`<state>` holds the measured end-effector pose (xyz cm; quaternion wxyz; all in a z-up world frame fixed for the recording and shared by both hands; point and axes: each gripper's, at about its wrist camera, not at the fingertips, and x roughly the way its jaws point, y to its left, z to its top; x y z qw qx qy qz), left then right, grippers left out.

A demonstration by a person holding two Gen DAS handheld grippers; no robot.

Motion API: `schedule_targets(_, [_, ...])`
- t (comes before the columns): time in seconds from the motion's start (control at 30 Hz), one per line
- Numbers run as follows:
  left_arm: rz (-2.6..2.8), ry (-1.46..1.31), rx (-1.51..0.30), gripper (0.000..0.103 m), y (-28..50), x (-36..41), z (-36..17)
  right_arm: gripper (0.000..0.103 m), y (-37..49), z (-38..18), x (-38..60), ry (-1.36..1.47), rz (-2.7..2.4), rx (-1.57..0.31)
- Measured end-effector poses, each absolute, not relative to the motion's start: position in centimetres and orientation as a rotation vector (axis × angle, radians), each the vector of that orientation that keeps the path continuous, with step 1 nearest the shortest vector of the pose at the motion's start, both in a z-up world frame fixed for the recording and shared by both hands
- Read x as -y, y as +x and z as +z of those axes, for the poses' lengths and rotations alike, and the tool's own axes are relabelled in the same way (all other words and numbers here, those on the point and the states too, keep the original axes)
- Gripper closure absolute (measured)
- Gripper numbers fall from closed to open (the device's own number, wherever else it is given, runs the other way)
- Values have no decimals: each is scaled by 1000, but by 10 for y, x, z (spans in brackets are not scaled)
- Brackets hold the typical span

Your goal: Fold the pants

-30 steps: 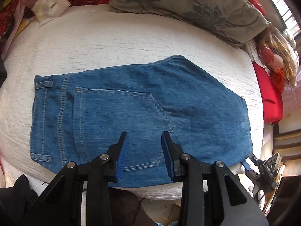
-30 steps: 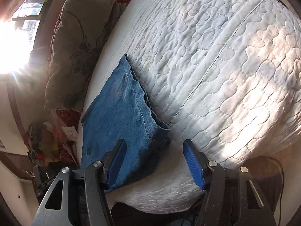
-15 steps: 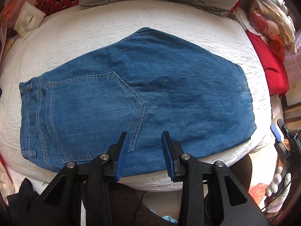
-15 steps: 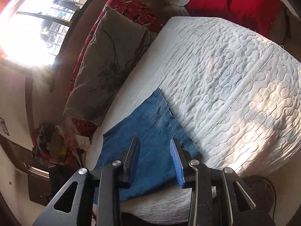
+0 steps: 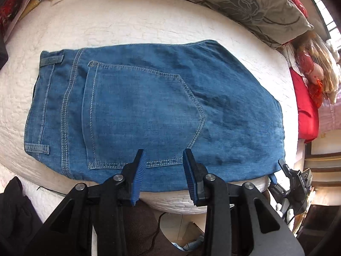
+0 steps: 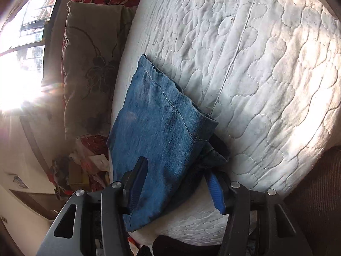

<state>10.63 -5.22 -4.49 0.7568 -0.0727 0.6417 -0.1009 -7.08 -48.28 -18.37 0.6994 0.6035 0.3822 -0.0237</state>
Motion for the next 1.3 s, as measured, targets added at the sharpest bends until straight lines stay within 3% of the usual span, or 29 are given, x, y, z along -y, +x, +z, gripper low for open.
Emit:
schedule_targets(0.07, [-259,-101,-1392,70,119,78,-36,48,-72,-186,484,1363,-51,-829])
schedule_targets(0.17, [-336,7,-1385,70,143,134,-23,75,-77,-188,486,1313,-61,-843])
schedule_targets(0.27, [-445,108,-1396,70,171,204,-18,81,-83,-193,488,1294,-26,-837])
schedule_targets(0.6, [-759,452,-1583,65,241,416,-81,77,-87,-224,508,1381,177,-814])
schedule_targets(0.87, [-929,839,-1590,65,243,476,-122,75,-89,-235,515,1397,233,-800])
schedule_targets(1.03, [-1021,925,-1592,63,249,496,-125,74,-91,-236,518,1399,236,-799])
schedule_targets(1.07, [-1036,922,-1610,60,249,497,-126,74,-91,-236,518,1399,236,-800])
schedule_targets(1.13, [-1091,927,-1627,34,244,501,-129,74,-91,-236,518,1398,233,-800])
schedule_targets(1.2, [-1148,988,-1589,19,224,501,-131,74,-90,-234,517,1395,231,-801])
schedule_targets(1.3, [-1187,1152,-1450,15,187,496,-133,74,-89,-230,514,1390,222,-804])
